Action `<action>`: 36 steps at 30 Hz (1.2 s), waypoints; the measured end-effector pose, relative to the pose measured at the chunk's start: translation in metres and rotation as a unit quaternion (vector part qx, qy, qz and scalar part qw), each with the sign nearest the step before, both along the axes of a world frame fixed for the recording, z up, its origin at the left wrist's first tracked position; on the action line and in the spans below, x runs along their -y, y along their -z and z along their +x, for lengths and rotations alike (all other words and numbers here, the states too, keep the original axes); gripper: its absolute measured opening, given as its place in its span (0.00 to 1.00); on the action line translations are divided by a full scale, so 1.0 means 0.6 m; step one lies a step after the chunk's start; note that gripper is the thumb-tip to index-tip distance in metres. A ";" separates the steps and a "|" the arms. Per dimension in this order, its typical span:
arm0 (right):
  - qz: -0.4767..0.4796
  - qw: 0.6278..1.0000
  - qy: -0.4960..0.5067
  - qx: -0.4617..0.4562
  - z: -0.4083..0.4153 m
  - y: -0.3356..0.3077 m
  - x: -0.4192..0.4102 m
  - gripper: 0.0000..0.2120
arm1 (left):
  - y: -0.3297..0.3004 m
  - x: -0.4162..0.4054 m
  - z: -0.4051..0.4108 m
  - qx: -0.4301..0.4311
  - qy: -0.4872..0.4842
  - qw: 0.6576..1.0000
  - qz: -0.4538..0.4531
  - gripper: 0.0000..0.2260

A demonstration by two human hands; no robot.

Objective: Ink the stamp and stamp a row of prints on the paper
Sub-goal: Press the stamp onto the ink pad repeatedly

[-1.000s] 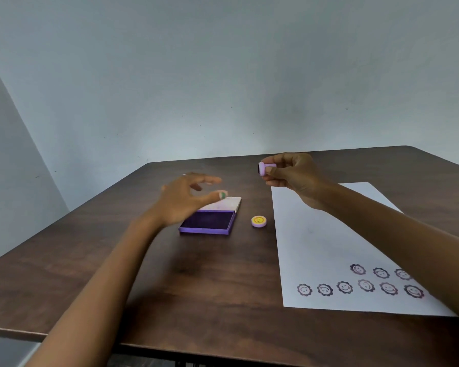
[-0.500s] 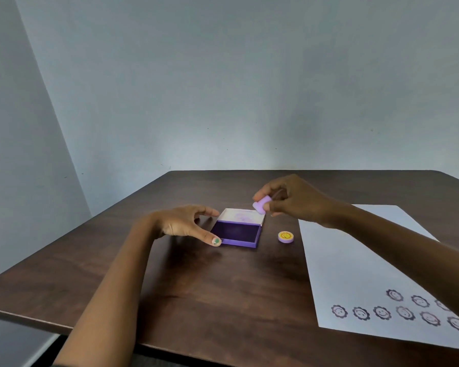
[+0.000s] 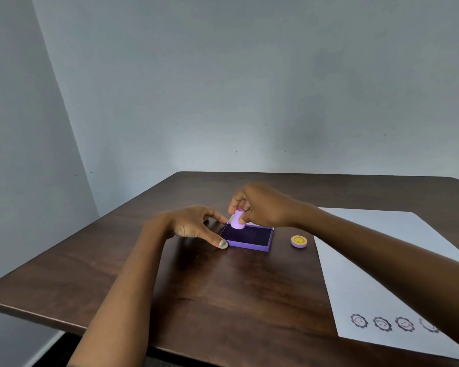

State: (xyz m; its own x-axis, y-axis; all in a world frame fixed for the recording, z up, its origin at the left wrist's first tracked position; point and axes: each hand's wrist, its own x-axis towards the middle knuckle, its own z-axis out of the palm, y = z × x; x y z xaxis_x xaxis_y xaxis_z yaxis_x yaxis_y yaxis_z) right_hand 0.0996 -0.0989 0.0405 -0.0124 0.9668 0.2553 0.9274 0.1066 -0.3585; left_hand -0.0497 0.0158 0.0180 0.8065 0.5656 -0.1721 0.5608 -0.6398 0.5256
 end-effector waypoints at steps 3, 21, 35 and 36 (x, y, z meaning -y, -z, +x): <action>0.003 1.000 0.003 0.010 -0.008 0.001 -0.017 0.12 | -0.002 0.000 -0.001 0.000 -0.002 1.000 -0.007 0.24; -0.007 0.999 -0.010 0.052 -0.022 0.007 -0.026 0.10 | 0.000 -0.001 -0.002 0.004 -0.015 1.000 -0.001 0.21; 0.055 0.998 0.008 0.011 -0.012 0.017 -0.021 0.08 | -0.002 -0.001 -0.002 -0.003 -0.005 1.000 0.007 0.20; 0.059 0.998 0.005 0.015 -0.012 0.018 -0.021 0.08 | -0.002 -0.001 -0.002 -0.002 -0.008 1.000 0.007 0.20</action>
